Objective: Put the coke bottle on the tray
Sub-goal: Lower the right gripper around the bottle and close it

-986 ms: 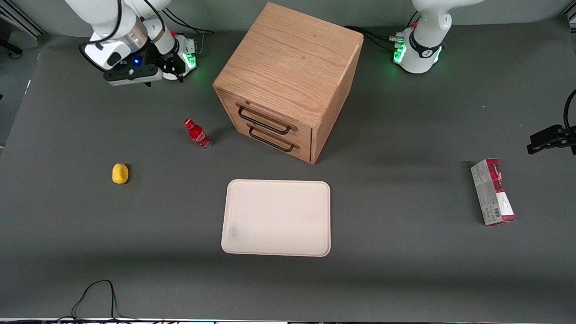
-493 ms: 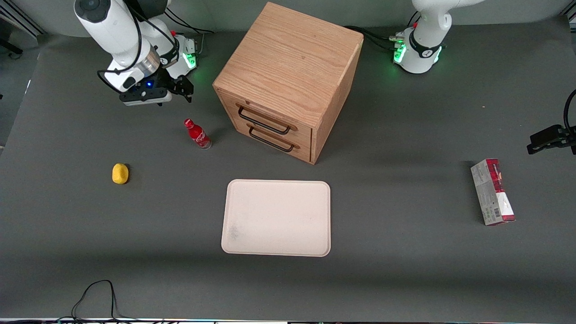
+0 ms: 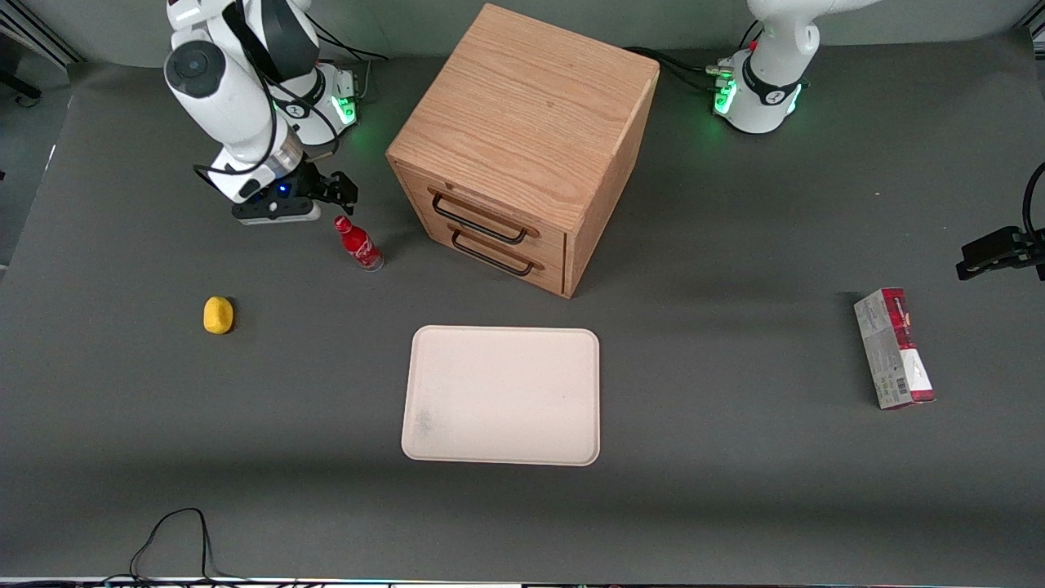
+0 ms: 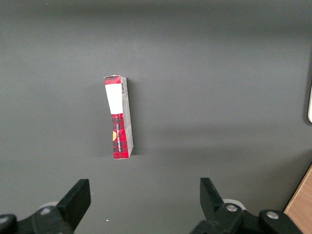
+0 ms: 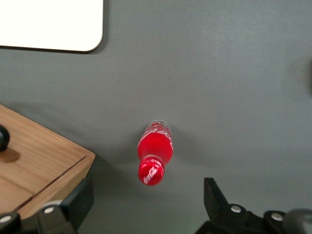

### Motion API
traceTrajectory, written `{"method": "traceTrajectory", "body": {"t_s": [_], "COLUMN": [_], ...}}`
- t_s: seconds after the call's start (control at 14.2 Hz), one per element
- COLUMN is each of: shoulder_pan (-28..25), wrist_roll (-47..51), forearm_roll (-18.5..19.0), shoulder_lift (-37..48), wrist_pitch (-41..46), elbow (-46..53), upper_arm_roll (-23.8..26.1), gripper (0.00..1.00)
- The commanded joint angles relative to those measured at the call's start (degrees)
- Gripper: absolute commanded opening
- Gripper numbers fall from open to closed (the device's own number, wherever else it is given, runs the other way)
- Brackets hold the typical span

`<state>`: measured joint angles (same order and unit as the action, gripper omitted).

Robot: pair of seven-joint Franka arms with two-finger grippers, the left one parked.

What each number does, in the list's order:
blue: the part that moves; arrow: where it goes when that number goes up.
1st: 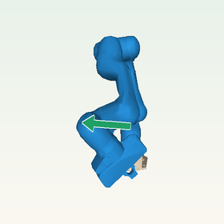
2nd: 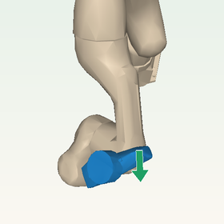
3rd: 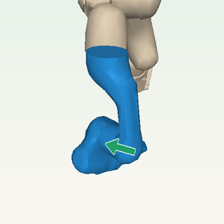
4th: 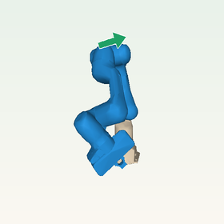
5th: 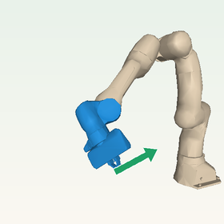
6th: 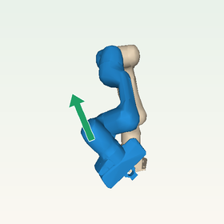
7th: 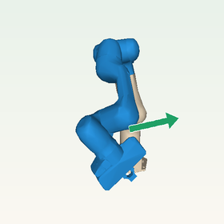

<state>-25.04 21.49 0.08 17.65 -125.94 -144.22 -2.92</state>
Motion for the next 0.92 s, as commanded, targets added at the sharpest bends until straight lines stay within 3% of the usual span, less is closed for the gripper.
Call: {"method": "traceTrajectory", "body": {"t_s": [0.0, 0.7, 0.77, 0.85], "shoulder_pan": [-0.1, -0.4, -0.4, -0.5], "wrist_roll": [1.3, 1.4, 1.4, 1.8], "forearm_roll": [0.8, 0.8, 0.8, 0.8], "shoulder_lift": [-3.6, -8.1, -8.1, -8.1], "wrist_pitch": [-2.5, -8.1, -8.0, -8.0], "elbow": [0.3, -3.0, -3.0, -3.0], "upper_arm_roll": [0.0, 0.0, 0.1, 0.2], "gripper": [1.00, 1.00, 0.98, 0.89]}}
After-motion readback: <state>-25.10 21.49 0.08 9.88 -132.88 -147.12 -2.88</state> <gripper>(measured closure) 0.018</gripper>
